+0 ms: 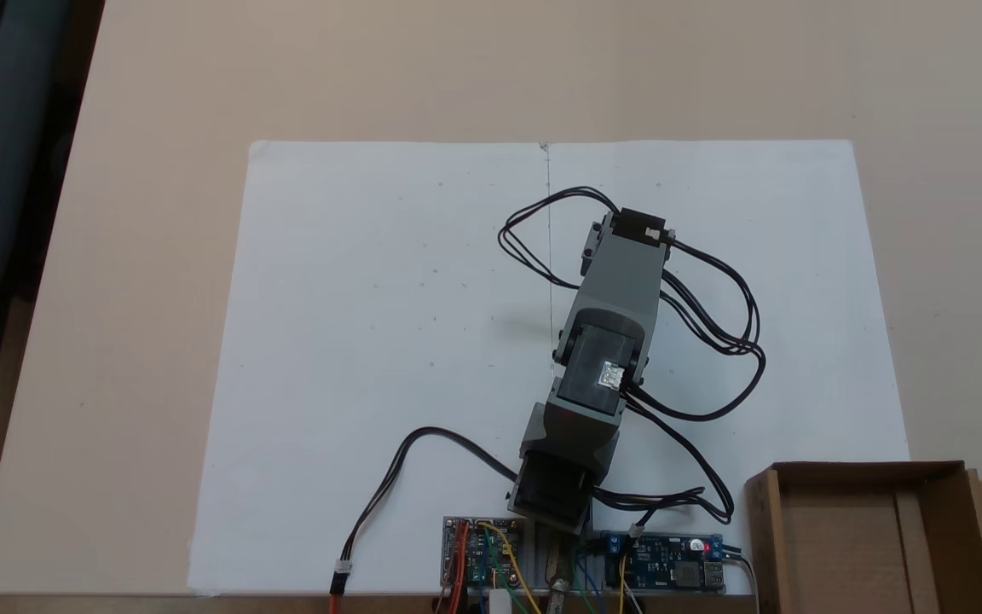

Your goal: Grasp a green dice and put it in the bin.

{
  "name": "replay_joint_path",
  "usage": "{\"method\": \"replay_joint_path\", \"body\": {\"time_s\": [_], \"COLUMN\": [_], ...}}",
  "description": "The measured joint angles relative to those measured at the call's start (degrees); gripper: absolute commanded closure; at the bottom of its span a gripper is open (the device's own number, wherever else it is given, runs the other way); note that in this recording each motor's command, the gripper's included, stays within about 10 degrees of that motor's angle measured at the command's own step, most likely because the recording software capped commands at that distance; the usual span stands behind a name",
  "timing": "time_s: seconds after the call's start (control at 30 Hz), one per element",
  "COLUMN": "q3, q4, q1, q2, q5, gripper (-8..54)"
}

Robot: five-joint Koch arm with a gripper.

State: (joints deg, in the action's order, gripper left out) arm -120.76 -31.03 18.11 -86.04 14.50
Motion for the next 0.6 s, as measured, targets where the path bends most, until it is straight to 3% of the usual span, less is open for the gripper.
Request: {"method": "replay_joint_path", "body": {"time_s": [0.13,0.6], "q3": [-0.62,-0.26], "q4": [2.11,2.02], "q1": [-0.26,0.70], "q2": [-0.44,-1.85], "q5": [0.00,0.00], "gripper": [31.9,33.6]}}
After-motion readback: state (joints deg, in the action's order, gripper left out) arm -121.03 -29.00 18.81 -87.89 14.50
